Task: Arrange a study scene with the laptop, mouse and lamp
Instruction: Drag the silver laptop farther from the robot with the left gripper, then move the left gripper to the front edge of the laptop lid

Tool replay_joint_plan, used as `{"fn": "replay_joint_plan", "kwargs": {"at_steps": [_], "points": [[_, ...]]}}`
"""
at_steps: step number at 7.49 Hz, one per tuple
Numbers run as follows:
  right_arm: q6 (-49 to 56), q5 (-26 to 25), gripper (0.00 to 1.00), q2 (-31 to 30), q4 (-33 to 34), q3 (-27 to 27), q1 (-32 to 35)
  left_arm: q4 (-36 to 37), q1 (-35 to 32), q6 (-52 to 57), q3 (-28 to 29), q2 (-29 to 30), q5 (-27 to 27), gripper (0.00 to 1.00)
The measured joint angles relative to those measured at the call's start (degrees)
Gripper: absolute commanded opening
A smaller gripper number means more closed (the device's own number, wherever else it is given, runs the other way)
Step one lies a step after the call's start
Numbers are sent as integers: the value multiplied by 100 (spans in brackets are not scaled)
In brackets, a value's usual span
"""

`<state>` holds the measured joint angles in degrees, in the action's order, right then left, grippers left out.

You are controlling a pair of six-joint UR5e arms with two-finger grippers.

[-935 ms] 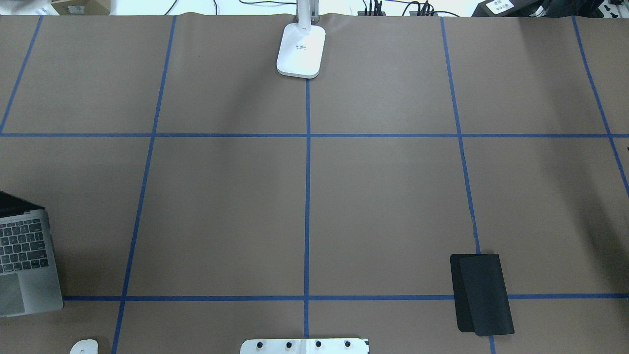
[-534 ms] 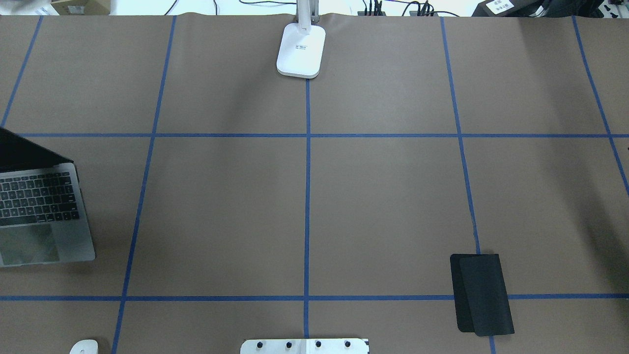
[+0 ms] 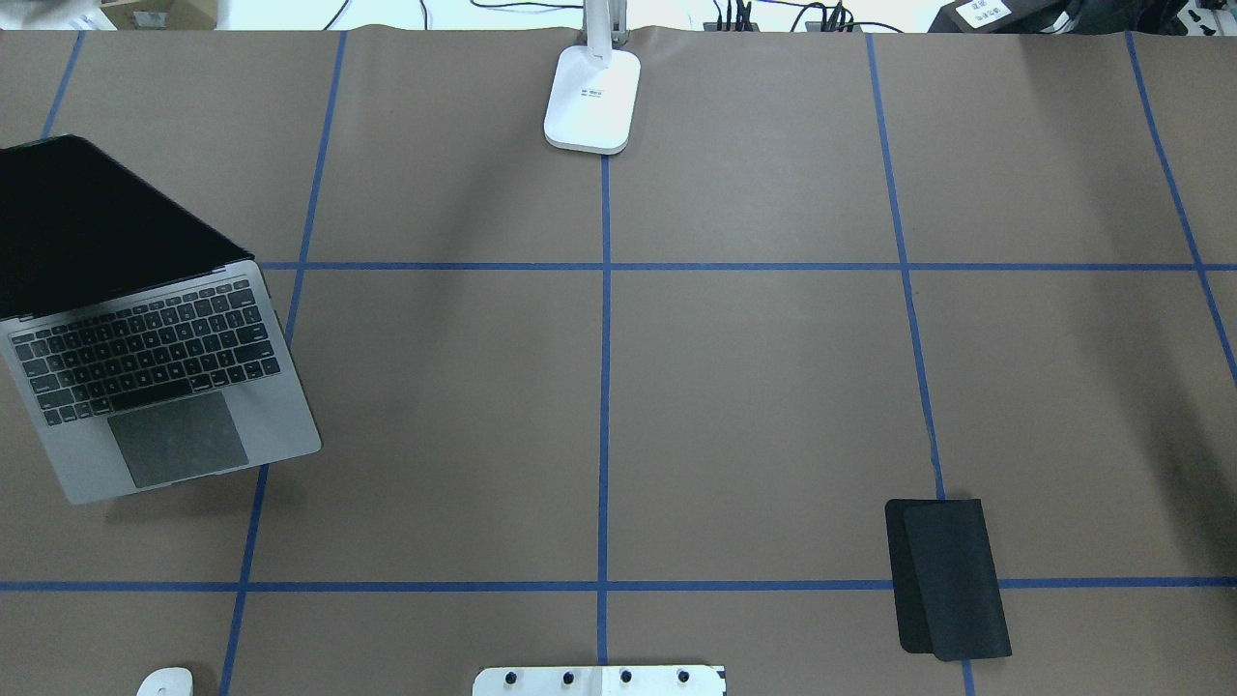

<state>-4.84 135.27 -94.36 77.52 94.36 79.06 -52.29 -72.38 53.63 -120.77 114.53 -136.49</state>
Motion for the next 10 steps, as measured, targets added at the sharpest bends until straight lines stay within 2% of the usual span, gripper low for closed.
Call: {"fn": "replay_joint_plan", "kwargs": {"at_steps": [2, 4, 6, 10], "points": [[4, 0, 100, -9, 0, -62, 1, 78, 523, -964, 23, 518, 31, 0], [0, 0, 100, -16, 2, -73, 4, 86, 1010, -1465, 86, 1009, 233, 0], [-7, 1, 100, -21, 9, -77, 4, 80, 1129, -1517, 102, 1376, 466, 0], [-16, 35, 100, -101, 41, -129, 4, -33, 1412, -885, 311, 1930, 1584, 0]]}}
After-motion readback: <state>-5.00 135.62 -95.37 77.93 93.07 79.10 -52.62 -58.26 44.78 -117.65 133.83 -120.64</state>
